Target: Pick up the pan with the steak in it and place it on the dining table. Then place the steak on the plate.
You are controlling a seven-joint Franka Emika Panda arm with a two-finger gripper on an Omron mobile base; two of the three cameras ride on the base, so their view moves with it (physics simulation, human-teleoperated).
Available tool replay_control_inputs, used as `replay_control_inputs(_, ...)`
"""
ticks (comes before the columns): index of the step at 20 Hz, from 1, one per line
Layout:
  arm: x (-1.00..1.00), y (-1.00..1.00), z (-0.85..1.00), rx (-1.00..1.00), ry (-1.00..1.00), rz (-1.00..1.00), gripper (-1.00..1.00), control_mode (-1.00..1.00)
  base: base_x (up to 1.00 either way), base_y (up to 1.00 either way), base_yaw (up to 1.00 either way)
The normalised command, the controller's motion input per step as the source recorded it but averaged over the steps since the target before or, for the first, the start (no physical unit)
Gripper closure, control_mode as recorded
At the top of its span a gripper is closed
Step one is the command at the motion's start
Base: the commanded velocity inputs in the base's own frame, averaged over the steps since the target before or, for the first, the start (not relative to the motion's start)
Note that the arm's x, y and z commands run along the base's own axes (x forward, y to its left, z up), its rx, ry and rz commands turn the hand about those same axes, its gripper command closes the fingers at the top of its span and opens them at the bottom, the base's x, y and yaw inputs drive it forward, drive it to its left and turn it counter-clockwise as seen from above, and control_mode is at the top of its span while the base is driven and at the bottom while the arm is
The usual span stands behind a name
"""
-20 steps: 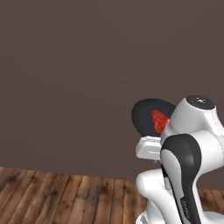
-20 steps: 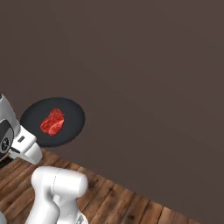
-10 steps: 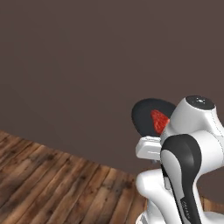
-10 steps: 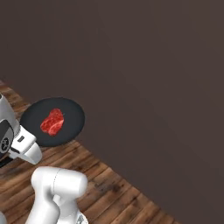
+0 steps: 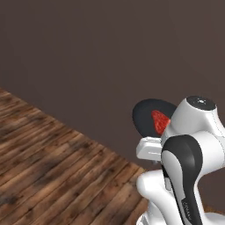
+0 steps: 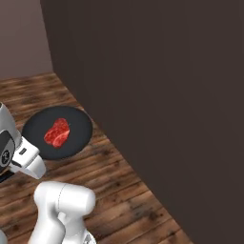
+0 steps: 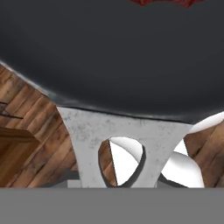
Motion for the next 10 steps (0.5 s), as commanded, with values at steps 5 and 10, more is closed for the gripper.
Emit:
replay_control_inputs(5, 0.0, 0.0, 0.0, 0.0, 0.0, 0.0, 1.0, 1.0, 0.0, 0.09, 0.48)
replay_control_inputs(10, 0.0, 0.0, 0.0, 0.0, 0.0, 0.0, 1.0, 1.0, 0.0, 0.09, 0.48)
